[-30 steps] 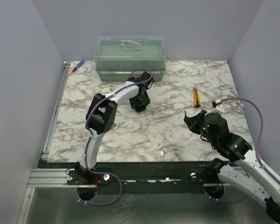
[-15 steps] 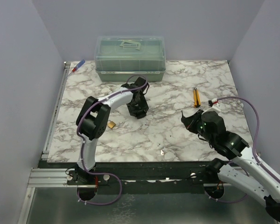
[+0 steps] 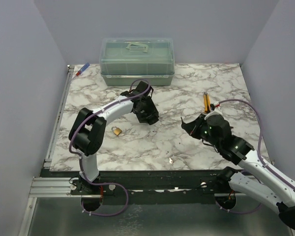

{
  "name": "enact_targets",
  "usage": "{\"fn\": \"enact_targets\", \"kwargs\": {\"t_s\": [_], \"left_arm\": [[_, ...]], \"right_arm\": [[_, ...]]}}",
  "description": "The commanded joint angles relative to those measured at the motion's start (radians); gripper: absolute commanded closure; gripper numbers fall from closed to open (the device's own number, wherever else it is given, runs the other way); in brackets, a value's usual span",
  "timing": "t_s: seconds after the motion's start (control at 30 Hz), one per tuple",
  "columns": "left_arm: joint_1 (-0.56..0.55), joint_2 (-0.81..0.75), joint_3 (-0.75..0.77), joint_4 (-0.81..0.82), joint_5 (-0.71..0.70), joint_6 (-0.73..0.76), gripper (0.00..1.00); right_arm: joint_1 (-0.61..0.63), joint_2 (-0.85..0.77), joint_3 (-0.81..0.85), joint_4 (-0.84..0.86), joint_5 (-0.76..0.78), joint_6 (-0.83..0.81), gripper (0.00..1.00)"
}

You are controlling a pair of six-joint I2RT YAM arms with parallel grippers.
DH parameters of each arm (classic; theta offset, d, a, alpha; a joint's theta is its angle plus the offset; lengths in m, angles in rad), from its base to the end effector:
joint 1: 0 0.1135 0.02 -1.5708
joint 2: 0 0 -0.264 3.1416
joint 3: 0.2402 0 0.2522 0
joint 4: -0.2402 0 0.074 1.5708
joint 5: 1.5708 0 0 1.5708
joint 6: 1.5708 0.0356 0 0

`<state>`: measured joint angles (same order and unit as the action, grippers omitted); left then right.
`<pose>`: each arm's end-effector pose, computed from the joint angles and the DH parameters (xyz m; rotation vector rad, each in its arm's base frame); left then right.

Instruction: Unlock with the key

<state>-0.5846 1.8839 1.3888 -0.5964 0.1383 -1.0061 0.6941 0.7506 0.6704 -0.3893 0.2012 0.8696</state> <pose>0.3273 -0.2225 0.2041 -0.5462 2.7827 -0.6322 0.1375 0.1052 0.2845 0.3161 2.0961 0.7638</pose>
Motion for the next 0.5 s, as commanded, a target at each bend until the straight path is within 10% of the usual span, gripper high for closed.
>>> {"fn": "enact_targets", "kwargs": {"t_s": [0.0, 0.47], "left_arm": [[-0.004, -0.086, -0.05, 0.115, 0.086, -0.078, 1.0], [-0.004, -0.154, -0.196, 0.297, 0.09, -0.21, 1.0]], "right_arm": [[0.001, 0.028, -0.045, 0.109, -0.086, -0.008, 1.0], [0.003, 0.182, -0.102, 0.285, -0.232, 0.051, 1.0]]}}
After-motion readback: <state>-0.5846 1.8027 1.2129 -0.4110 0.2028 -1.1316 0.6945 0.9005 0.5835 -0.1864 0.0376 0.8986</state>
